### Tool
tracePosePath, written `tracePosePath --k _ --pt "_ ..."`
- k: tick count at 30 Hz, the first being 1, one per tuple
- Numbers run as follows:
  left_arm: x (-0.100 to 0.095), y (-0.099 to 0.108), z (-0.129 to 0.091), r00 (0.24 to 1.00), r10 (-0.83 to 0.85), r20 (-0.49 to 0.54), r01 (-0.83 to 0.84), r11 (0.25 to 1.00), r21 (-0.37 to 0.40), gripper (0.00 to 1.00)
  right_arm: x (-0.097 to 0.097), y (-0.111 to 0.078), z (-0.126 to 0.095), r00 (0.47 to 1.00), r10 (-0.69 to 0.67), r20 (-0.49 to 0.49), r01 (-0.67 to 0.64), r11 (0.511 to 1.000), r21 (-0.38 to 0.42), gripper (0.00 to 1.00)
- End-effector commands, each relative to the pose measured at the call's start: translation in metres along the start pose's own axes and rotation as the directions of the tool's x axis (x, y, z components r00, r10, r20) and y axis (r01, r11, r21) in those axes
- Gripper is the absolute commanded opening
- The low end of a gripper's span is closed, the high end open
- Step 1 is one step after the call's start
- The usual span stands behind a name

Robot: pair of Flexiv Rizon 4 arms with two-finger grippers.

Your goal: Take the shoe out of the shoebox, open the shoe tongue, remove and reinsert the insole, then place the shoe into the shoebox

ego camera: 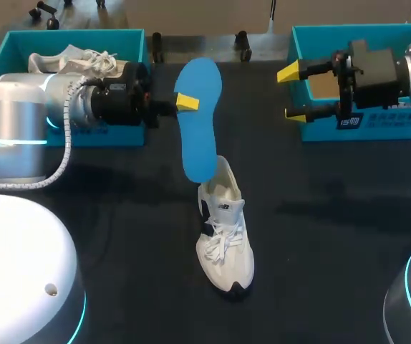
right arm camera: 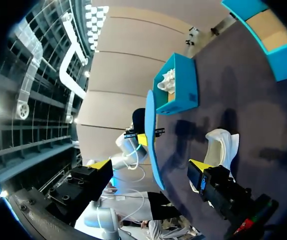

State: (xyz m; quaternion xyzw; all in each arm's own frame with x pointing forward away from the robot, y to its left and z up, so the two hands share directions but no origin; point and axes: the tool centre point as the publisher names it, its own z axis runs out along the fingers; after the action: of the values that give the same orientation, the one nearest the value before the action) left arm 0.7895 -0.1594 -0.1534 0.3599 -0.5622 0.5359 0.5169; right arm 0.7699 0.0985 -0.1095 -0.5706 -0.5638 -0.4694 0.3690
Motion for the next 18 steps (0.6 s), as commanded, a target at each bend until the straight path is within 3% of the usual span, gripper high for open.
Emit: tracePosePath --k 1,10,18 --pt "-0.003 0.001 0.002 1.000 -0.017 0.008 0.017 1.000 0.002 0.00 0.014 -0.010 0.006 0.994 0.009 0.113 -0.007 1.000 -0.024 1.00" --pt "-0.012 -0.002 0.004 0.999 -0.036 0.011 0.036 0.999 -0.003 0.00 0.034 -0.017 0.024 0.925 0.020 0.378 0.002 0.998 -0.056 1.00" --pt "-0.012 -0.002 0.004 0.999 -0.036 0.011 0.036 0.999 -0.003 0.00 0.043 -0.018 0.037 0.863 0.029 0.505 0.012 0.997 -0.078 1.00"
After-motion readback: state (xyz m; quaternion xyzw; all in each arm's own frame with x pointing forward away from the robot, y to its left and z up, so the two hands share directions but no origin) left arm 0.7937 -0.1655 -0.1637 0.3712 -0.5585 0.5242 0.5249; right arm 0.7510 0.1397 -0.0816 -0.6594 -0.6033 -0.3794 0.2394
